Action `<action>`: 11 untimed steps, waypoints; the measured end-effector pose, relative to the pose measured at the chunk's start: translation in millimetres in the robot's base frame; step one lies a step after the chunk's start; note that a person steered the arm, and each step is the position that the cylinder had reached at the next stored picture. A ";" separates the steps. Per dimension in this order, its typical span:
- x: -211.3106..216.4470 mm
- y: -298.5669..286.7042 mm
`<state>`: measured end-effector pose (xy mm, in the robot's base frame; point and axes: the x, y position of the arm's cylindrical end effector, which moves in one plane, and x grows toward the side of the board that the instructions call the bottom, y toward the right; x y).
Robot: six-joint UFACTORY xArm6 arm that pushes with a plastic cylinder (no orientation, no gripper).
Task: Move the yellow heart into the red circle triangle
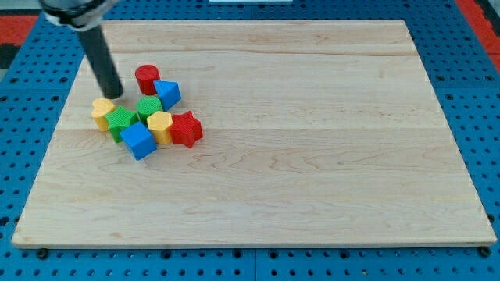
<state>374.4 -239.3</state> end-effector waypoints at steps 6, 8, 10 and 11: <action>45.1 20.7; 10.7 49.1; -17.8 93.1; -28.7 99.2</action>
